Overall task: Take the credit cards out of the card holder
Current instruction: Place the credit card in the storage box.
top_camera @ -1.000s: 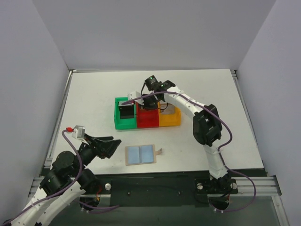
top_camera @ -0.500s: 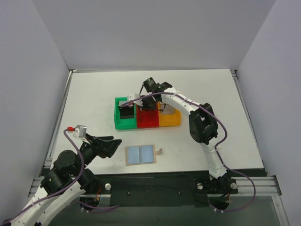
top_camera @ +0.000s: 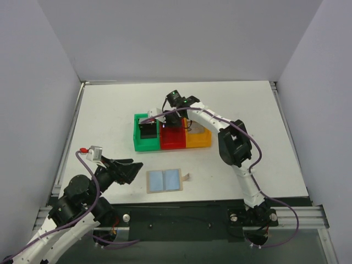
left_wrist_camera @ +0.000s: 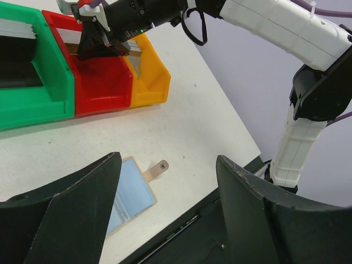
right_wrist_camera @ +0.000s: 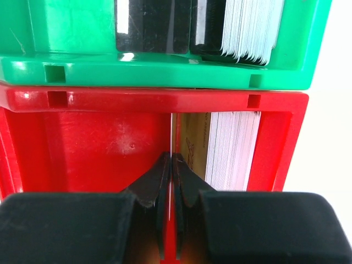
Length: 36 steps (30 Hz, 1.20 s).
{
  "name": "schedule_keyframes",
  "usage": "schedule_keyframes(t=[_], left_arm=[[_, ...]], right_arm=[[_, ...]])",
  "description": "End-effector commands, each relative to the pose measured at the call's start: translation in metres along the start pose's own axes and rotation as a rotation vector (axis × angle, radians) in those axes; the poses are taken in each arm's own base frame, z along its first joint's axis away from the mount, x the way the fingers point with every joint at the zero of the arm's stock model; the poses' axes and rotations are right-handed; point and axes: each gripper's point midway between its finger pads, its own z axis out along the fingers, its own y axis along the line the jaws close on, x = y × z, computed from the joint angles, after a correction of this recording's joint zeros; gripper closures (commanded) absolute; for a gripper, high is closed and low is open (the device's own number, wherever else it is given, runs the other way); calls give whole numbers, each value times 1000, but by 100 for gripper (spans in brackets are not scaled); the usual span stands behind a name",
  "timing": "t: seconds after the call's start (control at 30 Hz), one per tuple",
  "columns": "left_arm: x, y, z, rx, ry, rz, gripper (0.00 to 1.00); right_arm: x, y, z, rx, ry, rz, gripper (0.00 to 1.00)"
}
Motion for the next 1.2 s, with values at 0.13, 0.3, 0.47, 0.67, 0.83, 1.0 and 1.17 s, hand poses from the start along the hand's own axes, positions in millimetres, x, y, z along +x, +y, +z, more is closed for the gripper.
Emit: schedule_keyframes(t=[0.13, 0.3, 0.47, 0.67, 0.83, 1.0, 1.17], left_arm=[[-7, -4, 5, 15, -31, 11, 20], [-5, -4, 5, 18, -29, 7, 20], [-5, -6, 7, 25, -29, 7, 20], [-4, -6, 8, 26, -22, 8, 20], [-5, -6, 8, 29, -28, 7, 20], [-5, -6, 8, 31, -30, 5, 20], [-5, -6, 8, 32, -29, 7, 20]], right_arm=[[-4, -8, -1, 21, -17, -10, 100], [-2, -12, -1, 44, -3, -3, 90], [-6, -21, -7, 85, -8, -2, 85], [-6, -35, -16, 150, -1, -1, 83], [-7, -45, -21, 200, 8, -8, 82], [-6, -51, -25, 234, 19, -3, 81], [-9, -59, -31, 282, 13, -4, 81]])
